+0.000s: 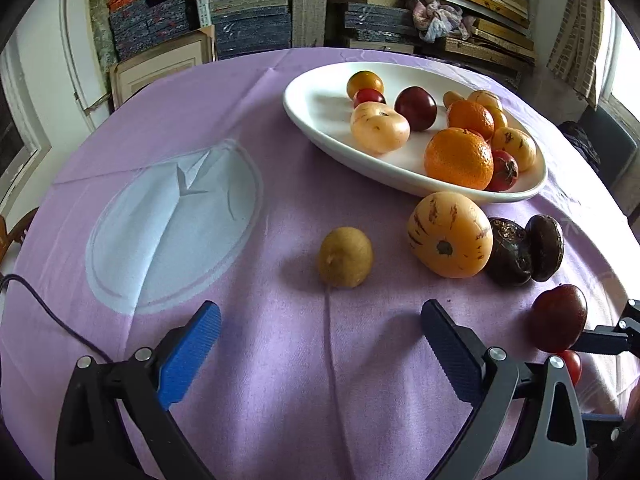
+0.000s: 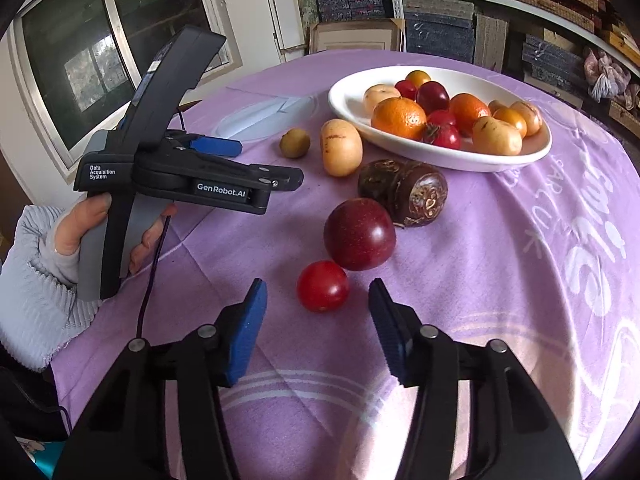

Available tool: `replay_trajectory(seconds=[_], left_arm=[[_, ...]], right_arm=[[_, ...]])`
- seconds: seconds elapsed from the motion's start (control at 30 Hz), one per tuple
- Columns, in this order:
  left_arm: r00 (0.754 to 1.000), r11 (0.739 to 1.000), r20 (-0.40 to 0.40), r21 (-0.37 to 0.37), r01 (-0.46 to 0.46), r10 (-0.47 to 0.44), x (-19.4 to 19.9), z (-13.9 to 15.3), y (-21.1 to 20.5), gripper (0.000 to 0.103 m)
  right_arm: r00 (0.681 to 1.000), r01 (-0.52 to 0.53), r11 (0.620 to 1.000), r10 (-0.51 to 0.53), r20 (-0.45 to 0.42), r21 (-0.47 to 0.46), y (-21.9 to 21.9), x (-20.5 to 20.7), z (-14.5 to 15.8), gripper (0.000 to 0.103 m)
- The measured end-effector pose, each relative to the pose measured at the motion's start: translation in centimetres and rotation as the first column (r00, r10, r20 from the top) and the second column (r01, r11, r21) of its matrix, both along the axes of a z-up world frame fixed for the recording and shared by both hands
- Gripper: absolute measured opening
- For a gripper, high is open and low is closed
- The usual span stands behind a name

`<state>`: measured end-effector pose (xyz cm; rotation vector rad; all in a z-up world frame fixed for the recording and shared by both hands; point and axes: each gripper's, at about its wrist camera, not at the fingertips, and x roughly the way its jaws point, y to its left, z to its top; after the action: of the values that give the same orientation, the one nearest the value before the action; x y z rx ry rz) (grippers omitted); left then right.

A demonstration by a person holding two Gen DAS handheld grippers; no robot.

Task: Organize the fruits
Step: 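Grasp the small tan fruit with the left tool while the right tool grasps a red tomato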

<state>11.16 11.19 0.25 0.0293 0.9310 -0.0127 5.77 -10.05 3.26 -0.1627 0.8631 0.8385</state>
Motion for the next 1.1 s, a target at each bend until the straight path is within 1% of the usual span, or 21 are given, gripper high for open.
replay_trajectory(seconds=[0.03,0.13,0.2,0.33,0.47,0.57,0.63,0.67,0.83,0.93,1.0,1.07,1.1], left_arm=[[1.000,1.000,-0.001,-0.004,0.000,0.000,0.3,0.0,0.3,0.100],[0.999,0.999,-0.001,-0.010,-0.039,0.039,1.1,0.0,1.6,0.100],[0.999,0.999,-0.002,-0.009,-0.041,0.041,1.4,0.1,1.8,0.100],[0.999,0.999,-0.002,-0.007,-0.041,0.041,1.2,0.1,1.8,0.100],[0.999,0.999,-0.002,-0.007,-0.041,0.041,1.2,0.1,1.8,0.100],[0.999,0.999,-0.002,-0.006,-0.041,0.041,1.2,0.1,1.8,0.100],[0.999,0.999,-0.002,-0.006,-0.041,0.041,1.2,0.1,1.8,0.100],[0.999,0.999,-0.002,-0.006,-0.041,0.041,1.2,0.1,1.8,0.100],[0.999,0.999,-0.003,-0.007,-0.043,0.043,1.2,0.1,1.9,0.100],[0.998,0.998,0.001,-0.005,-0.059,0.059,1.2,0.2,1.8,0.100],[0.998,0.999,0.030,-0.004,-0.048,0.048,0.9,0.6,1.6,0.100],[0.995,1.000,0.093,0.000,-0.029,0.029,0.6,1.5,1.2,0.100],[0.994,1.000,0.107,0.004,-0.015,0.014,0.7,1.7,0.9,0.100]], right_arm=[[1.000,0.004,1.000,-0.004,-0.007,0.011,0.0,0.1,0.0,0.052],[1.000,0.003,0.999,-0.002,-0.025,0.040,-0.2,0.4,-0.1,0.052],[1.000,-0.003,0.999,0.004,-0.025,0.045,-0.2,0.4,-0.1,0.051],[1.000,-0.007,0.999,0.008,-0.026,0.044,-0.1,0.5,-0.1,0.050],[0.999,-0.011,1.000,0.012,-0.033,0.027,0.2,0.5,-0.3,0.045],[0.999,-0.009,1.000,0.009,-0.035,0.020,0.2,0.5,-0.4,0.038],[0.999,-0.009,1.000,0.010,-0.038,0.023,0.2,0.6,-0.4,0.028],[0.999,-0.010,1.000,0.011,-0.039,0.028,0.1,0.6,-0.4,0.026],[1.000,-0.015,0.999,0.015,0.006,0.034,-0.6,0.2,0.1,0.025],[1.000,0.011,0.998,-0.010,-0.005,0.059,-1.8,0.5,0.2,0.025],[1.000,0.021,0.997,-0.020,-0.015,0.073,-2.2,0.7,0.2,0.026],[1.000,0.021,0.997,-0.019,-0.023,0.078,-2.4,0.9,0.2,0.026],[0.999,0.021,0.997,-0.019,-0.026,0.081,-2.4,0.9,0.2,0.026]])
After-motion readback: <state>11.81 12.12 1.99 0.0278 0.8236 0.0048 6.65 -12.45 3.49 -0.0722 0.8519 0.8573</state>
